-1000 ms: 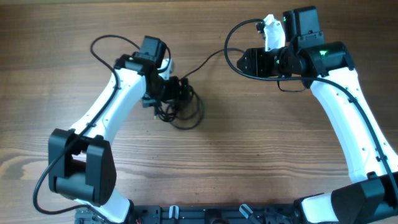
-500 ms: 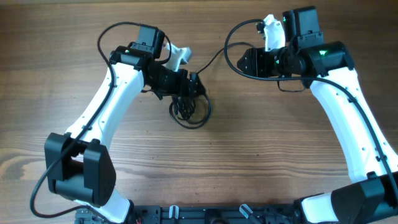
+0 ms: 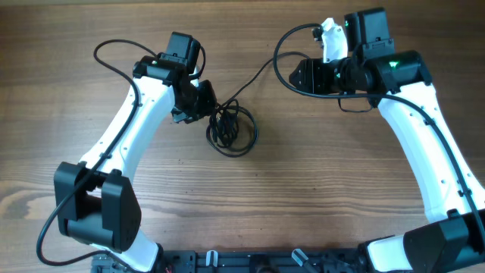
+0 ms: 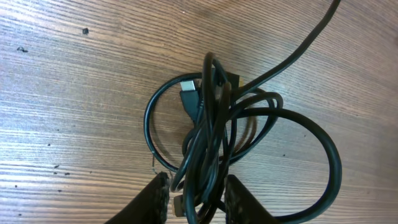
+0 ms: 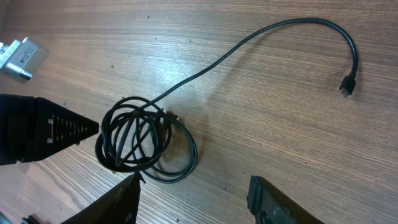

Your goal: Untangle cables

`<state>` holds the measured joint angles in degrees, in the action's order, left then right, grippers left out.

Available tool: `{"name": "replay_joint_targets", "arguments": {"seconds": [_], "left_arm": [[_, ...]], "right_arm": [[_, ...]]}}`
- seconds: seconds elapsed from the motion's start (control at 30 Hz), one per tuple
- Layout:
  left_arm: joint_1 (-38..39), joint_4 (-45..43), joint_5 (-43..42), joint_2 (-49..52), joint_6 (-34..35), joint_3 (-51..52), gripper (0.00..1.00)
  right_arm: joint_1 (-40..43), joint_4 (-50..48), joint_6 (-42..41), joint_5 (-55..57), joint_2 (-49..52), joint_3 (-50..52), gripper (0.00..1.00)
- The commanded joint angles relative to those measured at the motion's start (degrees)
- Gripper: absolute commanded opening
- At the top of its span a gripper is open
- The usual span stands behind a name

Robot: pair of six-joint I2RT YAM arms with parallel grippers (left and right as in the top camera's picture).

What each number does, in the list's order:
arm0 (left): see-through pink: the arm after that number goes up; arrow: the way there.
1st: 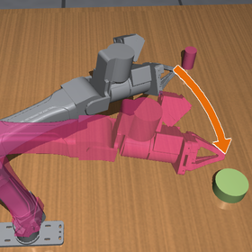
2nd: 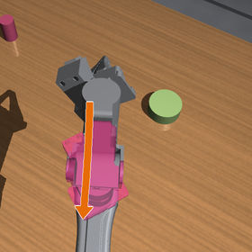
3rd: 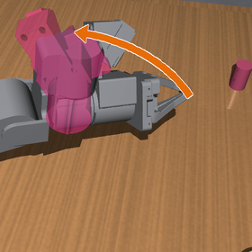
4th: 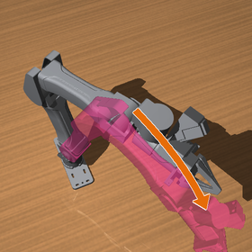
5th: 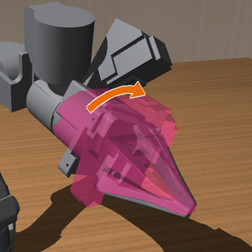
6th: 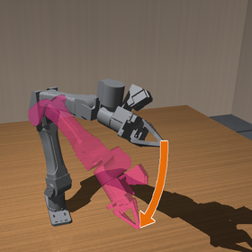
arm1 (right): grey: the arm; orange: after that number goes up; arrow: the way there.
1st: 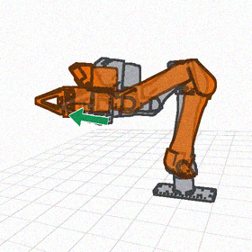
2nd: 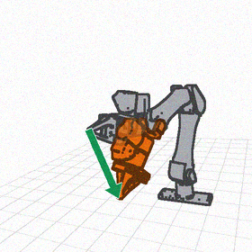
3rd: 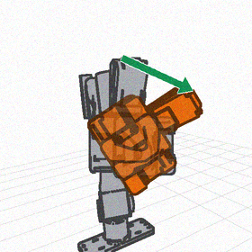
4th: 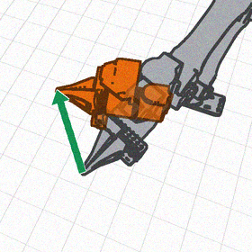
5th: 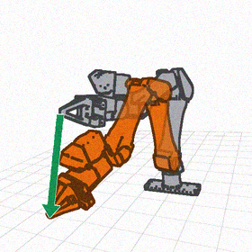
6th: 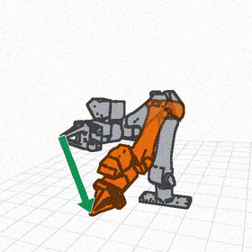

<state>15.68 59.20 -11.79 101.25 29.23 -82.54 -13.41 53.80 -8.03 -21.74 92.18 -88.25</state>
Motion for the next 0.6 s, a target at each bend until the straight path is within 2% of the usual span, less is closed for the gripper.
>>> {"name": "replay_joint_targets", "arguments": {"seconds": [0.0,0.1,0.3,0.5,0.57], "left_arm": [[0.02,0.72,0.57,-1.05,5.27,2.12,0.24],[0.2,0.22,-2.19,-1.05,5.81,3.76,0.18],[2.23,-1.49,-2.89,-1.05,10.58,7.1,0.17],[3.61,-10.51,-2.91,-1.05,16.48,15.12,0.18],[3.61,-15.69,-2.97,-1.05,21.07,19.54,0.18]], "right_arm": [[-0.13,0.07,0.39,0.79,0.24,-0.24,0.58],[-0.13,0.0,0.37,0.81,0.33,-0.24,0.58],[-0.13,0.0,0.48,0.81,0.33,-0.24,0.58],[-0.13,0.72,0.52,0.81,0.33,-0.24,0.58],[-0.13,0.72,0.55,0.81,0.33,-0.24,0.58]]}}
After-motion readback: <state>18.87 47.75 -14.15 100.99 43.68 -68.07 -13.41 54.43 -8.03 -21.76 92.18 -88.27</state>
